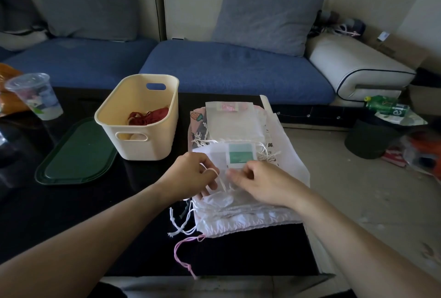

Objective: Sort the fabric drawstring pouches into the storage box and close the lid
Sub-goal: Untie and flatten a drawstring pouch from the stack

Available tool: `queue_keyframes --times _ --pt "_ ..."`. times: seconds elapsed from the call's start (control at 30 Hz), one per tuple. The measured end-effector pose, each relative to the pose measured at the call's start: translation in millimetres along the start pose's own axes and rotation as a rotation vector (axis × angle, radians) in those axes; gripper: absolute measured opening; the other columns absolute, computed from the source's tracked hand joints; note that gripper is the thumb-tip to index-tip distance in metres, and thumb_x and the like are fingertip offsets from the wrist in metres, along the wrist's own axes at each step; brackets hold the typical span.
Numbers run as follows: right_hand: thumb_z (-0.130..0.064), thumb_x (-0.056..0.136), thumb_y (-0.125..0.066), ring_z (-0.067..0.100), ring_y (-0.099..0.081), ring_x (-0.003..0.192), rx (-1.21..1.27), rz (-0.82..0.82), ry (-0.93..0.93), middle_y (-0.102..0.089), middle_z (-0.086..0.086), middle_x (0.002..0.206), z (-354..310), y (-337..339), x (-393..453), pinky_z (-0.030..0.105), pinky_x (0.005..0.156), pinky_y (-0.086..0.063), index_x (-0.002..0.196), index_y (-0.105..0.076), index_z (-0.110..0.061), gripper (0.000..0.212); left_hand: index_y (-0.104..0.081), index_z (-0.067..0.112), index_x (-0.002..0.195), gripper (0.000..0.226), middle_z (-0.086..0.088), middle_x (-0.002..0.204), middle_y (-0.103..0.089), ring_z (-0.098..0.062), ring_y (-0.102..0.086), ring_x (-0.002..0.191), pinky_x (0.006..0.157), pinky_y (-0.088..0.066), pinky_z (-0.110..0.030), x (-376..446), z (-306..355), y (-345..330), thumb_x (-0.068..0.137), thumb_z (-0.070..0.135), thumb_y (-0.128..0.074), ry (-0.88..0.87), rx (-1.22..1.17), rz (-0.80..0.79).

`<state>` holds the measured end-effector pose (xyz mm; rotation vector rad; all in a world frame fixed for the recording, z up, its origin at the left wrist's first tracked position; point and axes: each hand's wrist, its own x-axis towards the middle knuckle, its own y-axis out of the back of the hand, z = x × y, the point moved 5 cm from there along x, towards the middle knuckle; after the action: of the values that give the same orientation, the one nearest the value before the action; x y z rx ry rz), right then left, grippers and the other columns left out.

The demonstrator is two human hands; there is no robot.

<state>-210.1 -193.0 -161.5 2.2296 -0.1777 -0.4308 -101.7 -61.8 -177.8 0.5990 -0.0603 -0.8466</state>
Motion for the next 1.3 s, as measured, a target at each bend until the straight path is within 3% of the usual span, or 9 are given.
queue_keyframes --times 0.13,0.3,0.43,0.6,0.83,0.93,1.03,1.2,1.3 --pt "-0.049 0.077 -0.082 0.006 -0.064 0.072 0.012 -0.012 -0.005 -0.069 -0.009 0.078 6.0 -1.0 1.4 0.024 0.068 -0.052 0.081 -0.068 -0.02 0.033 -0.064 -0.003 0.092 0.03 -0.013 0.074 -0.075 -0.025 -0.066 0.054 0.053 -0.056 -0.032 1.6 -2.7 -3.7 0.102 0.022 -0.052 0.102 -0.078 -0.025" --pt "-0.031 0.094 -0.066 0.016 -0.068 0.078 0.06 0.063 -0.052 -0.073 0.001 0.083 10.7 -5.0 9.3 0.031 0.07 -0.051 0.085 -0.071 -0.013 0.021 -0.065 -0.001 0.08 0.054 -0.013 0.072 -0.072 -0.027 -0.06 0.055 0.05 -0.052 -0.032 0.7 -0.4 -13.0 0.106 0.037 -0.037 0.152 -0.101 -0.039" --pt "-0.034 0.094 -0.068 0.009 -0.066 0.079 0.203 0.068 -0.035 -0.073 -0.007 0.086 7.0 -12.5 12.2 0.025 0.073 -0.049 0.086 -0.073 -0.026 0.012 -0.065 0.006 0.079 0.05 -0.012 0.08 -0.07 -0.023 -0.061 0.059 0.055 -0.051 -0.032 0.7 1.4 -18.6 0.105 0.037 -0.035 0.118 0.0 0.019" --pt "-0.023 0.089 -0.075 0.016 -0.072 0.098 0.678 0.067 -0.07 -0.078 -0.003 0.094 -0.2 -23.0 13.9 0.033 0.097 -0.053 0.089 -0.081 -0.025 0.006 -0.048 0.01 0.086 0.029 -0.005 0.088 -0.055 -0.026 -0.054 0.089 0.077 -0.038 -0.033 -4.0 18.8 -14.4 0.105 0.028 -0.034 -0.048 0.118 0.216" --pt "-0.009 0.09 -0.07 0.02 -0.073 0.085 0.905 0.027 -0.089 -0.078 0.009 0.091 -11.6 -31.8 10.3 0.026 0.076 -0.055 0.095 -0.08 -0.013 0.012 -0.05 0.015 0.105 0.018 0.003 0.098 -0.059 -0.017 -0.056 0.096 0.074 -0.044 -0.028 -1.9 18.7 -9.2 0.096 0.03 -0.05 0.039 -0.028 0.268" --pt "-0.006 0.085 -0.069 0.012 -0.064 0.062 1.005 -0.015 -0.11 -0.071 0.005 0.073 -11.4 -31.5 10.9 0.022 0.059 -0.046 0.078 -0.078 -0.015 0.014 -0.053 0.019 0.108 0.028 0.004 0.104 -0.059 -0.016 -0.056 0.1 0.085 -0.046 -0.033 -2.8 17.3 3.0 0.087 0.035 -0.064 0.022 -0.006 0.299" --pt "-0.006 0.08 -0.069 0.019 -0.06 0.069 1.091 -0.174 -0.156 -0.064 0.009 0.074 -15.5 -35.1 8.2 0.034 0.073 -0.047 0.078 -0.071 -0.008 0.004 -0.054 0.025 0.107 0.036 0.008 0.111 -0.058 -0.019 -0.048 0.112 0.094 -0.034 -0.035 -3.8 16.4 21.6 0.078 0.039 -0.071 -0.023 0.206 0.398" --pt "-0.01 0.075 -0.071 0.029 -0.057 0.095 1.024 -0.272 -0.202 -0.065 0.02 0.104 -14.8 -41.0 6.2 0.037 0.086 -0.045 0.113 -0.068 0.011 0.044 -0.054 0.028 0.123 0.059 -0.003 0.14 -0.038 -0.027 -0.022 0.133 0.111 -0.019 -0.045 -5.5 14.7 36.7 0.074 0.047 -0.08 0.003 0.65 0.325" --pt "-0.009 0.079 -0.072 0.028 -0.056 0.097 1.034 -0.268 -0.225 -0.064 0.018 0.103 -15.3 -40.0 5.4 0.037 0.088 -0.044 0.104 -0.073 0.003 0.028 -0.055 0.024 0.126 0.068 -0.008 0.145 -0.034 -0.032 -0.016 0.137 0.113 -0.019 -0.049 -6.4 18.7 48.0 0.071 0.056 -0.079 -0.029 1.099 0.287"
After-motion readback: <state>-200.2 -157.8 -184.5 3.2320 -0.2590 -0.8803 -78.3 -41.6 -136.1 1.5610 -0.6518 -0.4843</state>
